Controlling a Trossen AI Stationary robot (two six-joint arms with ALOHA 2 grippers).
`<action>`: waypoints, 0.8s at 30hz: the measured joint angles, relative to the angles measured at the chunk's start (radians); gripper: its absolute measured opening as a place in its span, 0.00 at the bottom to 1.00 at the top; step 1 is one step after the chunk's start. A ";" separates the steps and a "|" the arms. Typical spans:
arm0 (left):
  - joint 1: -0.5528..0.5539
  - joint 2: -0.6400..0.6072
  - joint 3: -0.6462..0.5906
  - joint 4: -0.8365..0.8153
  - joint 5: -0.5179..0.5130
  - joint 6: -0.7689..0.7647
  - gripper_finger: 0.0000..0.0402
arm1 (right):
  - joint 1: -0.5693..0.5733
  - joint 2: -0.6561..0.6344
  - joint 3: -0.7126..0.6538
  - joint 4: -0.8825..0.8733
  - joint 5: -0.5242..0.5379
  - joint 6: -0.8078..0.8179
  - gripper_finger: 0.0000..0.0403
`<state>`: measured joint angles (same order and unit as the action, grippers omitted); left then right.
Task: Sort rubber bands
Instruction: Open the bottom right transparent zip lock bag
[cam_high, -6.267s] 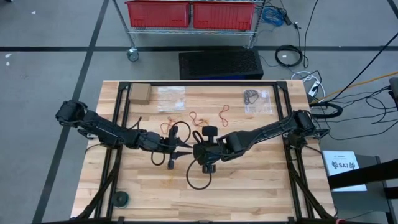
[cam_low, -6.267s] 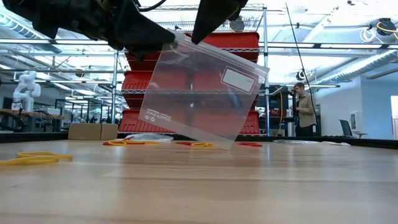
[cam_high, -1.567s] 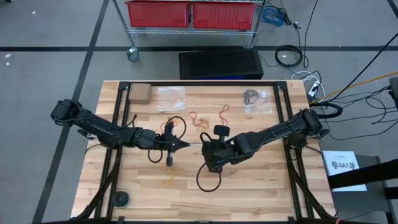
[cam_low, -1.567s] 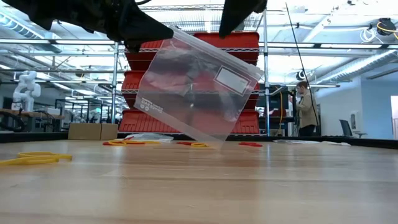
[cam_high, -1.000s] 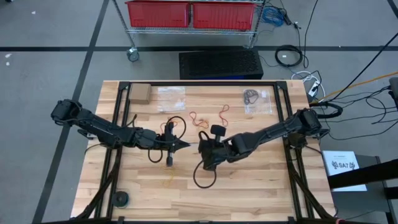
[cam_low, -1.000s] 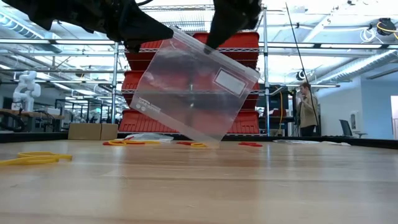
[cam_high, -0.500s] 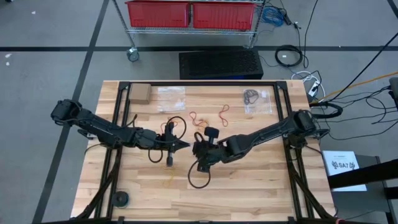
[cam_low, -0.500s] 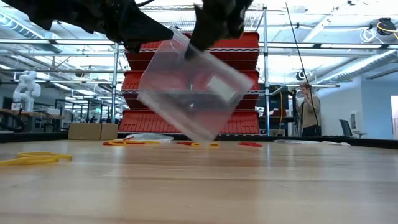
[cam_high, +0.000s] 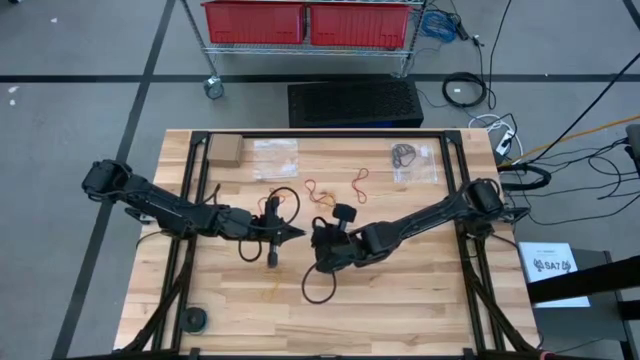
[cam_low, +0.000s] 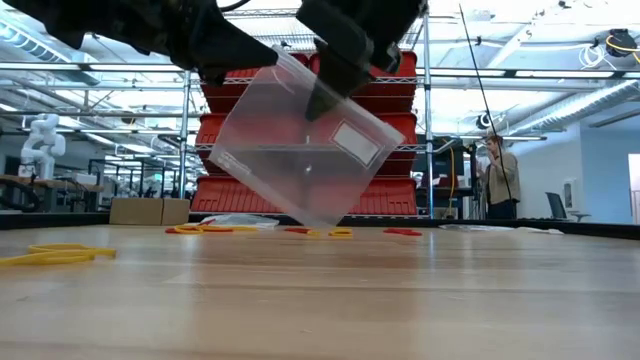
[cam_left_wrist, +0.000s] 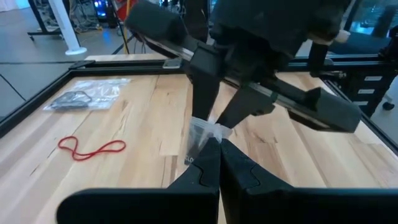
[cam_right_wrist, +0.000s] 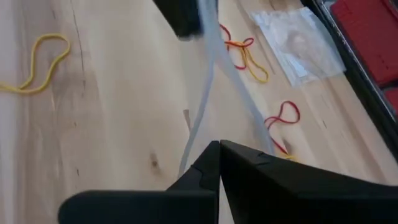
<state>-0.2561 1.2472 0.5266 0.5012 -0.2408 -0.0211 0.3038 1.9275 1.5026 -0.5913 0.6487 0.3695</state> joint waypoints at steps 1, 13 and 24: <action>-0.001 0.000 0.000 -0.005 0.000 0.000 0.00 | 0.000 -0.007 -0.027 0.028 -0.001 0.003 0.00; -0.002 0.020 0.000 -0.003 0.000 -0.029 0.00 | -0.018 -0.137 -0.499 0.811 -0.204 -0.017 0.00; 0.001 0.075 0.000 0.068 0.001 -0.051 0.00 | -0.024 -0.126 -0.408 0.726 -0.232 -0.260 0.10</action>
<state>-0.2549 1.3220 0.5262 0.5692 -0.2401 -0.0717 0.2794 1.8015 1.0949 0.1342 0.4164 0.1099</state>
